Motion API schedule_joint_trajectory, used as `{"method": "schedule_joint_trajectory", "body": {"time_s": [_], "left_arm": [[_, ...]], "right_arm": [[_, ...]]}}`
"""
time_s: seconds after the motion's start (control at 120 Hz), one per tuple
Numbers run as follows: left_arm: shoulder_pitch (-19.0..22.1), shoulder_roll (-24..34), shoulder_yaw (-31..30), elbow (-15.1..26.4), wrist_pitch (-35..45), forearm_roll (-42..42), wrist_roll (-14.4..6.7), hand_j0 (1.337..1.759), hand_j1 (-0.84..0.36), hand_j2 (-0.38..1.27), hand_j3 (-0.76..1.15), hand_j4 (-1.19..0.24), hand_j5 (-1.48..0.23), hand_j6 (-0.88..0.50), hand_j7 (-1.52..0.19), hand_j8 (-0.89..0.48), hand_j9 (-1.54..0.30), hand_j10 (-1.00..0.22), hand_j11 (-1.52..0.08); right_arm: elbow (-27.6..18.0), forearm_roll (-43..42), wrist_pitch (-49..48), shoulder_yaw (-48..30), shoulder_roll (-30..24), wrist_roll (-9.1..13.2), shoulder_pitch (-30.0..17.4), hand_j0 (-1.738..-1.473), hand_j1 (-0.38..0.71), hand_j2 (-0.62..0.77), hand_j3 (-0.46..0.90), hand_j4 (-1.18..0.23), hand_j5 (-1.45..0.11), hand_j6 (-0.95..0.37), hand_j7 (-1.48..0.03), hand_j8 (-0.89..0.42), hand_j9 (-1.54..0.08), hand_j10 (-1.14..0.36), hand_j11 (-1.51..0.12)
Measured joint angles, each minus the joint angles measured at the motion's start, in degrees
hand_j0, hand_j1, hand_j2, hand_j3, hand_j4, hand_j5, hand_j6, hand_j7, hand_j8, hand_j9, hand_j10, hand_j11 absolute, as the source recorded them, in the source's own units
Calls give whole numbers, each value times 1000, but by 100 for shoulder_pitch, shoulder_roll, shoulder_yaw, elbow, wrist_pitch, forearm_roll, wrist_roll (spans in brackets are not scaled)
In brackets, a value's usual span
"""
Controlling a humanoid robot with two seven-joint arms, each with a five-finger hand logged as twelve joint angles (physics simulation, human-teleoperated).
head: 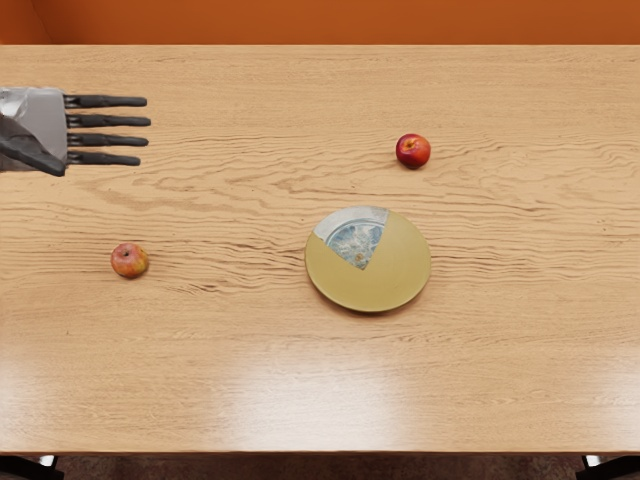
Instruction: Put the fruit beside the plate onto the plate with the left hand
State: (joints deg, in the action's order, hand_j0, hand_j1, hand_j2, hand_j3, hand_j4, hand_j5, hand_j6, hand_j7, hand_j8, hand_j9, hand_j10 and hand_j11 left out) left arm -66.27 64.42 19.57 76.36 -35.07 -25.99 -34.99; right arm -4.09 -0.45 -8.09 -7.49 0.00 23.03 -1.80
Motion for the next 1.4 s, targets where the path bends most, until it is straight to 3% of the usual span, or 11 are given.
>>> {"method": "schedule_joint_trajectory", "body": {"time_s": [0.217,0.45,0.575,0.758,0.9,1.008,1.108,1.4], "left_arm": [[-79,14,7,375,0,57,-1,1658,326,2,0,-15,-23,-14,-24,-14,-24,-15,-24],[-165,127,431,648,0,1503,-1,1658,326,2,0,-16,-23,-15,-24,-16,-24,-17,-24],[-165,60,707,1103,1,2877,-1,1658,321,3,0,-22,-30,-22,-30,-22,-30,-23,-30],[-143,-102,812,2009,159,5538,-1,1658,310,6,0,-35,-43,-36,-43,-36,-43,-35,-43],[668,-633,783,2290,903,7406,-1,1658,306,8,0,-42,-48,-43,-48,-42,-48,-41,-48],[979,-825,776,2358,1275,8307,-1,1658,313,7,0,-37,-42,-39,-42,-39,-41,-37,-41],[1599,-1167,760,2261,1899,8633,-1,1658,320,7,0,-32,-35,-34,-34,-34,-34,-32,-34],[1924,-1244,755,1900,2721,8784,-1,1658,327,7,0,-27,-27,-29,-27,-28,-26,-26,-26]], "right_arm": [[-3,-4,8,8,0,0,22,-1658,-349,0,0,-1,0,-1,0,-1,0,0,0],[-4,0,13,4,0,0,10,-1658,-349,0,0,-1,0,-1,0,-1,0,0,0],[0,1,16,2,0,0,2,-1658,-349,0,0,-1,0,-1,0,-1,0,0,0],[3,1,18,3,0,0,-3,-1658,-349,0,0,0,0,-1,0,-1,0,0,0],[5,1,18,0,0,0,-1,-1658,-349,0,0,0,0,-1,0,-1,0,0,0],[5,1,18,1,0,0,2,-1658,-349,0,0,0,0,-1,0,-1,0,0,0],[5,1,18,1,0,0,4,-1658,-349,0,0,0,0,-1,0,0,0,0,0],[5,-2,18,1,0,0,17,-1658,-349,0,0,0,0,-1,0,0,0,0,0]]}}
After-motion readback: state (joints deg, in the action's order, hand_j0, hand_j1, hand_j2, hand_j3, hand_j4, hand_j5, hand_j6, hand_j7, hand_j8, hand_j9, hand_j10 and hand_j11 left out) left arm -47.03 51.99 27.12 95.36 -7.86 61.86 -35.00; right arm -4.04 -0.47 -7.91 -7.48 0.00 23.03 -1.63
